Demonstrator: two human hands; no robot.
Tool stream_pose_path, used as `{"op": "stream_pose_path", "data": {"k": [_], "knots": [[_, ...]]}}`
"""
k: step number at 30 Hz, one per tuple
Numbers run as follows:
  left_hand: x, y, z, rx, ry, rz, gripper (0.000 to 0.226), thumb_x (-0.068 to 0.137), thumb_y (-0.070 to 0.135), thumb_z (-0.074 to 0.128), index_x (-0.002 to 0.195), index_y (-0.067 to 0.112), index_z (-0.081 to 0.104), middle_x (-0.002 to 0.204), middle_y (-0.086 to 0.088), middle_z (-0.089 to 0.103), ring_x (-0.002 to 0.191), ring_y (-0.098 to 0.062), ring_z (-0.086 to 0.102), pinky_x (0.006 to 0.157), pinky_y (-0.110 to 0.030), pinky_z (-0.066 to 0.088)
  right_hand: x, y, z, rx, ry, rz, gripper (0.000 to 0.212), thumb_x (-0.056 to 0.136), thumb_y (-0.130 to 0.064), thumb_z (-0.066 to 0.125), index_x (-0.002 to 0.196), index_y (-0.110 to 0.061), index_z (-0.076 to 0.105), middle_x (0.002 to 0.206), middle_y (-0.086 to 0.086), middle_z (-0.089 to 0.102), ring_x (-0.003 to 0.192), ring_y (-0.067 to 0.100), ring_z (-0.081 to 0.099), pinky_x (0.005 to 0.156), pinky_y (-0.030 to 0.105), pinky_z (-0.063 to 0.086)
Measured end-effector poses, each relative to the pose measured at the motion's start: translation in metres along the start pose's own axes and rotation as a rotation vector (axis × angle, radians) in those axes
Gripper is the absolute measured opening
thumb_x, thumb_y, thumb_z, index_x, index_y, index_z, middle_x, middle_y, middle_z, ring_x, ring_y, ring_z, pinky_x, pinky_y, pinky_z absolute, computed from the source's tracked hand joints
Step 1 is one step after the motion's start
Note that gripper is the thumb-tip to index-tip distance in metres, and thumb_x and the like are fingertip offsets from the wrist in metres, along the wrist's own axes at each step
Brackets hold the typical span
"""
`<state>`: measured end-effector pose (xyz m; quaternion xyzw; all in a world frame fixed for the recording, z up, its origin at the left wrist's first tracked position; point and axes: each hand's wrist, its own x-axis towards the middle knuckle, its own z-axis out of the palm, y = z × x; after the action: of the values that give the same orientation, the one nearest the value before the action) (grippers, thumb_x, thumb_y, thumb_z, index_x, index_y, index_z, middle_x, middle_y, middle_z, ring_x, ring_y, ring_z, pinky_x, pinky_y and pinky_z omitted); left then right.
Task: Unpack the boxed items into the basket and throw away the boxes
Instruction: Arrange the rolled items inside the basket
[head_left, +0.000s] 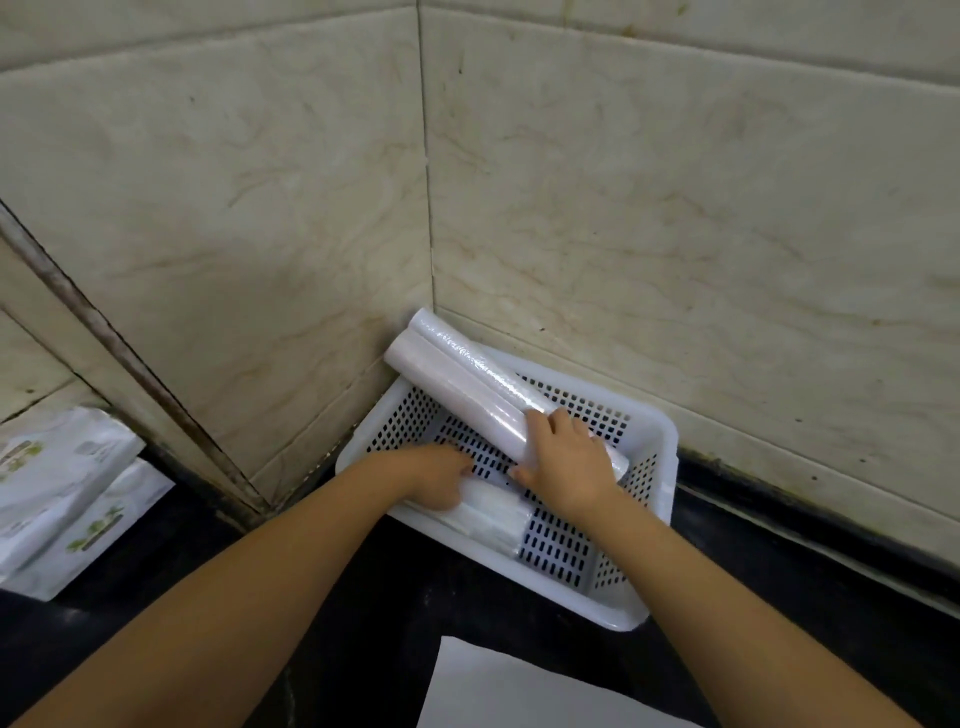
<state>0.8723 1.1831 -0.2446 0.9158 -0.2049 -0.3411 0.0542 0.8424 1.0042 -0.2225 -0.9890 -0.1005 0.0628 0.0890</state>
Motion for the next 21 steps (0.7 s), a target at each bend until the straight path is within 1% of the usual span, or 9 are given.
{"op": "stream_pose_path", "data": {"k": [2, 5, 9, 11, 12, 14, 16, 18, 21], "knots": [[-0.006, 0.000, -0.005, -0.083, 0.104, 0.070, 0.045, 0.086, 0.018, 0.047, 0.131, 0.016, 0.045, 0.134, -0.007, 0.050, 0.109, -0.022, 0.050, 0.092, -0.034, 0.042, 0.003, -0.004, 0.012, -0.038, 0.054, 0.015, 0.058, 0.088, -0.031, 0.055, 0.137, -0.011, 0.030, 0.130, 0.015, 0.043, 0.117, 0.032, 0.042, 0.092, 0.043, 0.042], [-0.015, -0.004, -0.013, -0.228, 0.253, 0.166, 0.043, 0.085, 0.015, 0.051, 0.129, 0.020, 0.053, 0.133, -0.003, 0.053, 0.117, -0.019, 0.051, 0.100, -0.034, 0.043, 0.006, 0.002, 0.008, 0.118, 0.109, -0.005, 0.054, 0.089, -0.024, 0.054, 0.137, -0.010, 0.032, 0.127, 0.017, 0.044, 0.114, 0.031, 0.041, 0.091, 0.040, 0.042], [-0.010, 0.000, -0.028, -0.084, 0.524, 0.213, 0.035, 0.088, 0.009, 0.045, 0.117, 0.017, 0.063, 0.121, -0.007, 0.064, 0.104, -0.022, 0.059, 0.090, -0.040, 0.050, 0.003, 0.020, -0.026, 0.349, 0.241, -0.083, 0.055, 0.089, -0.028, 0.057, 0.138, -0.017, 0.034, 0.123, 0.012, 0.044, 0.105, 0.022, 0.042, 0.089, 0.029, 0.037], [0.007, 0.014, -0.036, 0.071, 0.654, 0.315, 0.047, 0.084, 0.003, 0.047, 0.129, 0.015, 0.051, 0.134, -0.008, 0.055, 0.120, -0.025, 0.051, 0.104, -0.043, 0.040, 0.006, 0.030, -0.047, 0.423, 0.322, -0.078, 0.056, 0.088, -0.027, 0.058, 0.138, -0.016, 0.035, 0.121, 0.012, 0.045, 0.098, 0.017, 0.041, 0.084, 0.022, 0.032], [0.016, 0.023, -0.039, 0.164, 0.686, 0.298, 0.057, 0.082, 0.002, 0.048, 0.138, 0.014, 0.041, 0.144, -0.008, 0.044, 0.132, -0.024, 0.039, 0.113, -0.043, 0.027, 0.008, 0.036, -0.055, 0.438, 0.346, -0.071, 0.056, 0.088, -0.026, 0.059, 0.138, -0.015, 0.036, 0.120, 0.013, 0.045, 0.095, 0.015, 0.040, 0.081, 0.019, 0.030], [0.029, 0.036, -0.041, 0.294, 0.687, 0.155, 0.069, 0.083, 0.005, 0.048, 0.146, 0.013, 0.020, 0.155, -0.008, 0.024, 0.144, -0.022, 0.017, 0.117, -0.047, 0.006, 0.011, 0.045, -0.065, 0.431, 0.342, -0.050, 0.056, 0.088, -0.024, 0.060, 0.138, -0.014, 0.037, 0.121, 0.015, 0.046, 0.091, 0.014, 0.040, 0.078, 0.019, 0.030], [0.032, 0.039, -0.036, 0.348, 0.635, 0.018, 0.072, 0.086, 0.008, 0.048, 0.147, 0.014, 0.010, 0.158, -0.008, 0.013, 0.146, -0.022, 0.006, 0.115, -0.054, 0.000, 0.014, 0.051, -0.065, 0.393, 0.300, -0.039, 0.054, 0.088, -0.023, 0.060, 0.138, -0.014, 0.038, 0.122, 0.015, 0.047, 0.090, 0.015, 0.043, 0.078, 0.022, 0.032], [0.026, 0.038, -0.024, 0.357, 0.631, -0.031, 0.073, 0.088, 0.012, 0.050, 0.147, 0.014, 0.009, 0.158, -0.007, 0.011, 0.146, -0.022, 0.003, 0.114, -0.059, -0.001, 0.018, 0.052, -0.057, 0.366, 0.250, -0.053, 0.053, 0.089, -0.022, 0.059, 0.137, -0.014, 0.038, 0.122, 0.016, 0.047, 0.096, 0.023, 0.049, 0.078, 0.024, 0.033], [0.010, 0.035, 0.001, 0.335, 0.677, -0.066, 0.067, 0.090, 0.016, 0.047, 0.147, 0.015, 0.011, 0.158, -0.006, 0.012, 0.146, -0.023, 0.006, 0.112, -0.061, -0.004, 0.031, 0.047, -0.036, 0.324, 0.184, -0.080, 0.054, 0.089, -0.023, 0.058, 0.138, -0.013, 0.038, 0.121, 0.018, 0.047, 0.110, 0.032, 0.047, 0.091, 0.033, 0.039]]}}
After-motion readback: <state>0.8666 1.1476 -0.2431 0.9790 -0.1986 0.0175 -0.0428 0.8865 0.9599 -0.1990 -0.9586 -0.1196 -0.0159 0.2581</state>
